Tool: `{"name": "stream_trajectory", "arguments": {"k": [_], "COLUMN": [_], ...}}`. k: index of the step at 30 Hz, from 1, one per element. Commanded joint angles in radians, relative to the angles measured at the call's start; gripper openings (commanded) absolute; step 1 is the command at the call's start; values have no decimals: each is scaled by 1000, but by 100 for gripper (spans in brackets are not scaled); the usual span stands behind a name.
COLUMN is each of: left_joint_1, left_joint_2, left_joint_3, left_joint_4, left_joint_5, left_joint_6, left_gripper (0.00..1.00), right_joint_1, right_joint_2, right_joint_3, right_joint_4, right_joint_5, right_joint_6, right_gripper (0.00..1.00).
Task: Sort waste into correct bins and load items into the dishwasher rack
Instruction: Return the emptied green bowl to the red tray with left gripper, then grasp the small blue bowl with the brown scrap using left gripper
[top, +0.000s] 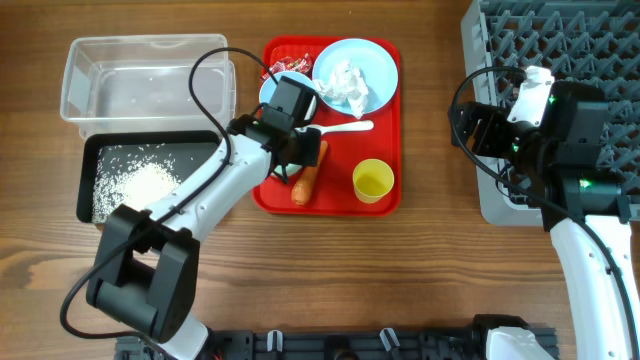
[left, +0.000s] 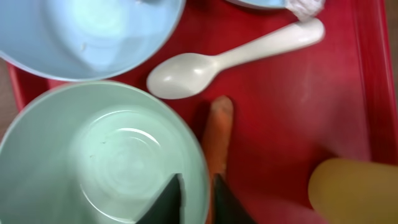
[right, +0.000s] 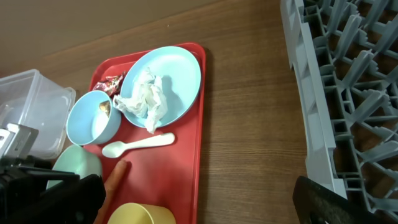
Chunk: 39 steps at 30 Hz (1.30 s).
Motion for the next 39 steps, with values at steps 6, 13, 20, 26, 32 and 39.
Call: {"name": "stream_trajectory", "arguments": {"k": [6,13,20,26,32,39], "left_joint_1": [-64,-24,23,37,27,35], "left_joint_2": [0,-7,16,121,214,282], "left_joint_3": [0,139,211,211,211,211], "left_joint_4": [-3,-3,116,140,184,193], "left_joint_5": [-11,-30,-49,-44,-41,-53], "left_joint_6": [-52,-61,103,269,312,312], "left_gripper": [75,79,82,80,76,65], "right_joint_1": [3,3,3,3,3,3], "right_joint_2": [6,6,6,6,6,6], "right_joint_3": [23,23,23,23,23,23], "right_joint_4": [-1,-2,-2,-13,-18,-44], "right_joint_5": [-8,-8,-9,-9,-8,14], "right_joint_6": [-13,-13,-12,-12,-13,-13], "right_gripper": [100,100,100,100,100,100]}}
